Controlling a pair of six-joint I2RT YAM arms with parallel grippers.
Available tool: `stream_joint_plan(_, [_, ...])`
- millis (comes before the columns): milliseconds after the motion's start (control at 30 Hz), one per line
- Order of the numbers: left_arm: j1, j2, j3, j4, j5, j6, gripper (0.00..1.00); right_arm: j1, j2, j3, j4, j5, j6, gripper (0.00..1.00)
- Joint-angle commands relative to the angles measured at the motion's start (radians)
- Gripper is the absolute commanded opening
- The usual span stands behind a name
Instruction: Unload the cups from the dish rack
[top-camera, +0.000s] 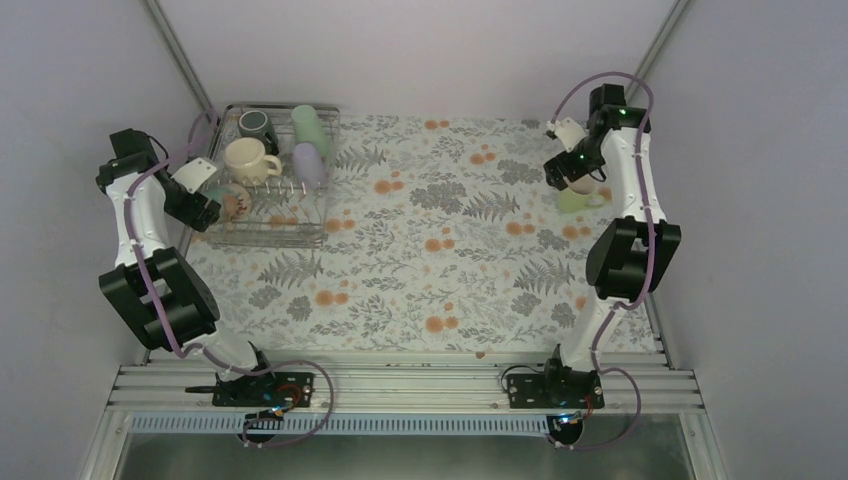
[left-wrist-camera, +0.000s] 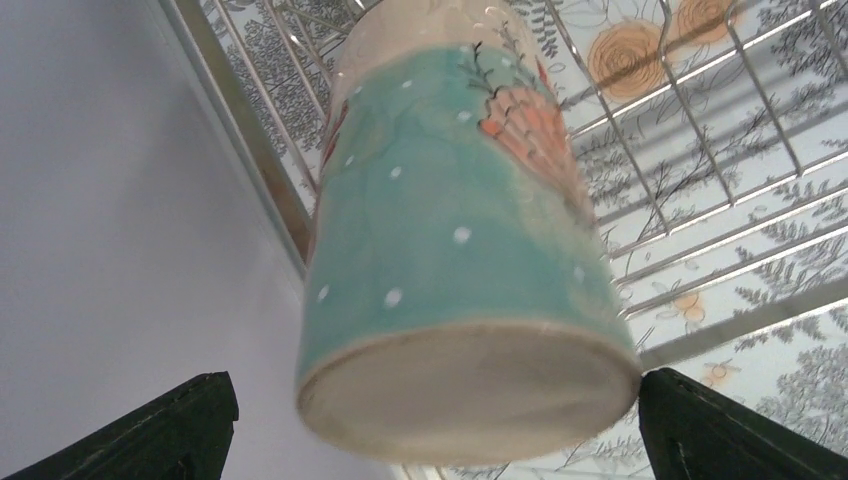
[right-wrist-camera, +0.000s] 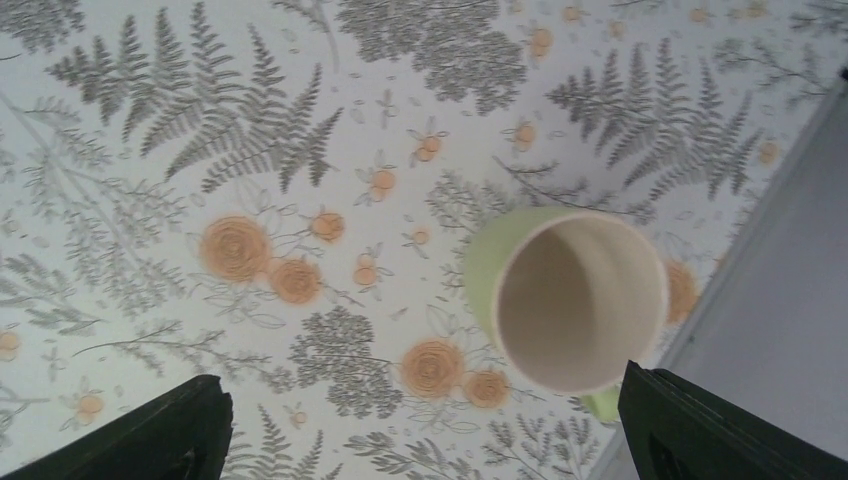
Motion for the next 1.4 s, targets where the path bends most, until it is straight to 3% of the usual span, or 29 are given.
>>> stream_joint_plan(0, [0.0, 0.027, -0.049, 0.092, 0.098, -0.065, 1.0, 0.024, -0.042, -0.04, -0.021, -0.036, 0.011, 1.0])
stream_joint_plan(233, [0.001, 0.017, -0.065, 0.072, 0.169, -0.079, 1.0, 0.028, -0.04, -0.061, -0.005, -0.032, 0.015, 1.0])
stream_joint_plan(733, [0.002, 0.045, -0.11, 0.164, 0.117, -0.131, 1.0, 0.043, -0.045, -0.078, 0.014, -0.079, 0.028, 1.0])
stream_joint_plan(1167, [0.001, 0.07, -0.07, 0.093, 0.14, -0.125, 0.54, 0.049, -0.065, -0.083, 0.015, -0.098, 0.03, 1.0])
stream_joint_plan(1367, [0.002, 0.041, -0.009, 0.04, 0.172, -0.119, 0.51, 0.061, -0.077, -0.045, -0.007, -0.121, 0.034, 1.0])
